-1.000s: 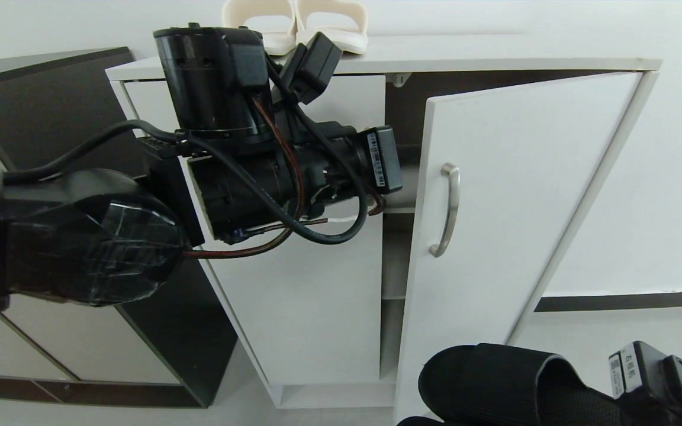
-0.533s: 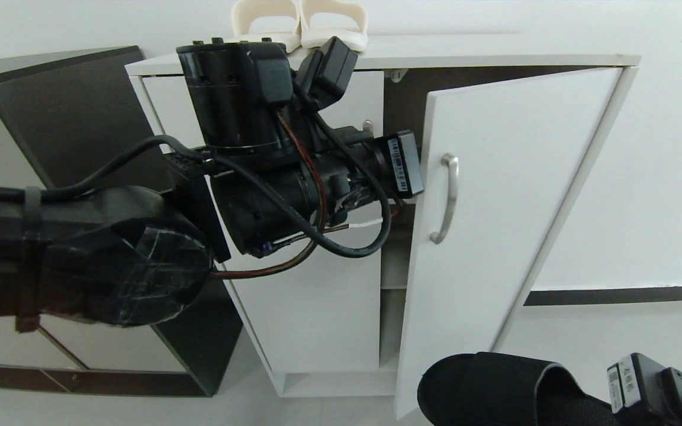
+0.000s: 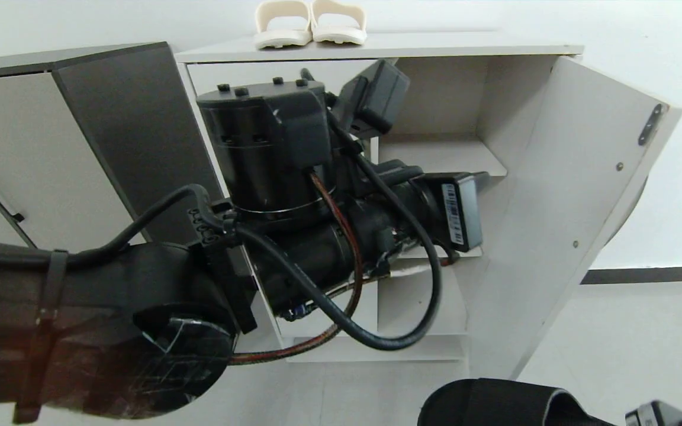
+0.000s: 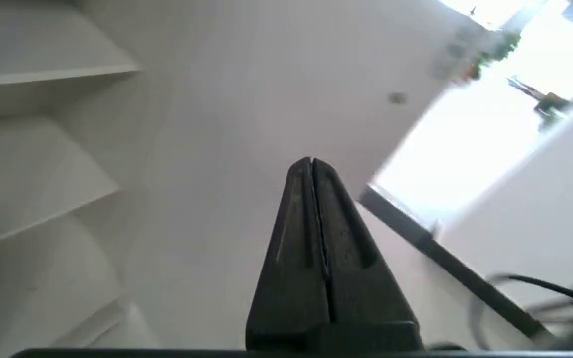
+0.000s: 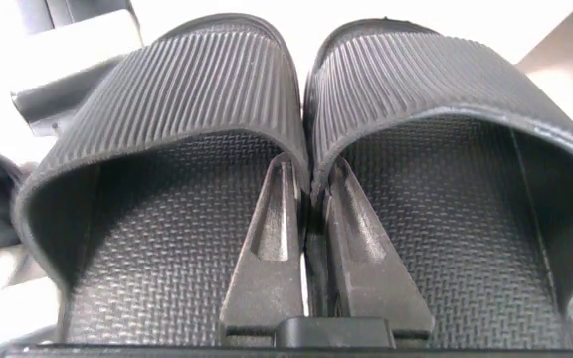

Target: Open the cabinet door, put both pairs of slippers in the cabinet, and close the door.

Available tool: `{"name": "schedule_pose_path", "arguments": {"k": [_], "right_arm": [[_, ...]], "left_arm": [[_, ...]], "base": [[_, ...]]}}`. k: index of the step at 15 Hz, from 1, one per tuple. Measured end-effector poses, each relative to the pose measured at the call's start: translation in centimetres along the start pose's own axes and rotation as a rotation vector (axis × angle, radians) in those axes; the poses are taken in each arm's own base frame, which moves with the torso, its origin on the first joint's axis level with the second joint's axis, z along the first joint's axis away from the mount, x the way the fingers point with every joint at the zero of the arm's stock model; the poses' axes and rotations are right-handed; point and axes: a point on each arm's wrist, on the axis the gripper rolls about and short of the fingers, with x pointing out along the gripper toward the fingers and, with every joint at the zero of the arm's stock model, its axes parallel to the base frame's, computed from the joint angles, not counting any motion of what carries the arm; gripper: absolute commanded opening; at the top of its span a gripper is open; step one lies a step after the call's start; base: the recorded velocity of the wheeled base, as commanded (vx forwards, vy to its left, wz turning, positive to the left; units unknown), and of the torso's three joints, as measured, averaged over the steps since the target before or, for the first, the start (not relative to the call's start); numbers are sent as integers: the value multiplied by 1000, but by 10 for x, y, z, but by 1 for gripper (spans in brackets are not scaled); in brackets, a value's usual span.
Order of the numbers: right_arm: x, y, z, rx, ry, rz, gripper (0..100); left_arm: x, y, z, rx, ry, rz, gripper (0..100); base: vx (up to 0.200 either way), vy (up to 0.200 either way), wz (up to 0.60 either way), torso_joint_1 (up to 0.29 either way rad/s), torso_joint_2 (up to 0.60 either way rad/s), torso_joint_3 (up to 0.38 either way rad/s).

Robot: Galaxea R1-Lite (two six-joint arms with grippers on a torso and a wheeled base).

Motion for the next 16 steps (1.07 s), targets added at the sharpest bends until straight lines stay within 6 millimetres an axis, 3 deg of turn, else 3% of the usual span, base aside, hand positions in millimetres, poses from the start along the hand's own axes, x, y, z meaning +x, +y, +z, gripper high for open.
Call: {"name": "schedule_pose_path", "arguments": {"k": [2,4,6,9,11,13,14,16], "right_arm": [[2,-10,16,132,-38,-97,0],[7,-29,29,217,-57,-297,0],[12,-48,46,275,-95,-488,0],[24,-60,53,319,-91,-589,0],[29,-63,56,319,-109,-599,0],[31,-64,55,318,-105,-604,0],[32,-64,55,318,-103,-605,0],[33,-64,54,317,-96,-602,0]], "left_arm": [[-14,15,9,7,-35,114,0],[-45,25,19,28,-16,203,0],[-97,25,32,79,22,303,0],[-206,19,35,175,76,546,0],[-274,11,16,216,54,718,0],[-330,3,-27,244,28,927,0],[-350,0,-55,256,19,1042,0],[-370,2,-104,261,17,1219,0]], "base": [[0,0,0,0,0,0],[0,0,0,0,0,0],[0,0,0,0,0,0],[0,0,0,0,0,0],[0,0,0,0,0,0],[0,0,0,0,0,0],[0,0,0,0,0,0],[0,0,0,0,0,0]]}}
